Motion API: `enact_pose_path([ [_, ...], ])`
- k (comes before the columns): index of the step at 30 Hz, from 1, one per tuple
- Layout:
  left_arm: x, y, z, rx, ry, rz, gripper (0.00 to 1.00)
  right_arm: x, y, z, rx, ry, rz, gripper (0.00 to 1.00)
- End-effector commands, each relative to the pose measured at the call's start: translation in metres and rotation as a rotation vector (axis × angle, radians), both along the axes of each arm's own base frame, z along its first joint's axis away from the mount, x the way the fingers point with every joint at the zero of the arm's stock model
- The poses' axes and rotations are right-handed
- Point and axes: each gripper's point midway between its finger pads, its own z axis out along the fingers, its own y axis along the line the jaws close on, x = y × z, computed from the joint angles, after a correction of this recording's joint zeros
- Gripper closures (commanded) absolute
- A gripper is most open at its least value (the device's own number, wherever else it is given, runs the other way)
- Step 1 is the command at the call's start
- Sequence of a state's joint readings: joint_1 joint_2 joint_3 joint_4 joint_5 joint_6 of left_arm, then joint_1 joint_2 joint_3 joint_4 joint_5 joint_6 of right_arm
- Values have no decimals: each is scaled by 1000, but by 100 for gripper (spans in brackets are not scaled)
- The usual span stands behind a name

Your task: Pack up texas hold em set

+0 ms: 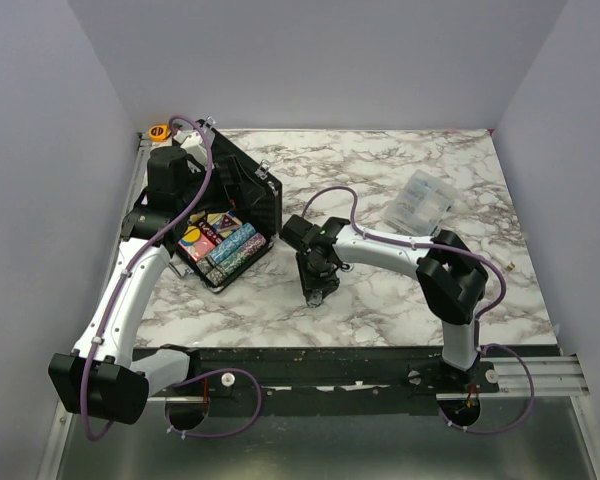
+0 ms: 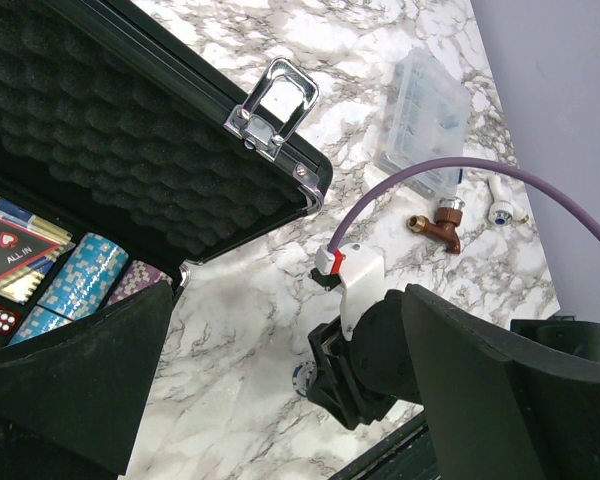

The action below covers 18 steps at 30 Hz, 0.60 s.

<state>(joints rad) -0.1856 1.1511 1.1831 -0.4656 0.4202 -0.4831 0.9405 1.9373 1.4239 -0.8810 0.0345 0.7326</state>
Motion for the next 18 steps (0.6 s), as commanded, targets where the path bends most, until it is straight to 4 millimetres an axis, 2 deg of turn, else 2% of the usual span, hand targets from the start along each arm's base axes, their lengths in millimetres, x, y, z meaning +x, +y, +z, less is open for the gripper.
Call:
enact_pose_path([
  [1,-2,-3,4,-7,-15,-15,4,-3,12,-1,27,19,-5,74],
  [14,-2,-4,3,-5,-13,-16,4,0,16,-12,21,23,-2,70],
  [18,-2,-4,2,-4,-12,-17,4,-1,15,-12,18,24,0,66],
])
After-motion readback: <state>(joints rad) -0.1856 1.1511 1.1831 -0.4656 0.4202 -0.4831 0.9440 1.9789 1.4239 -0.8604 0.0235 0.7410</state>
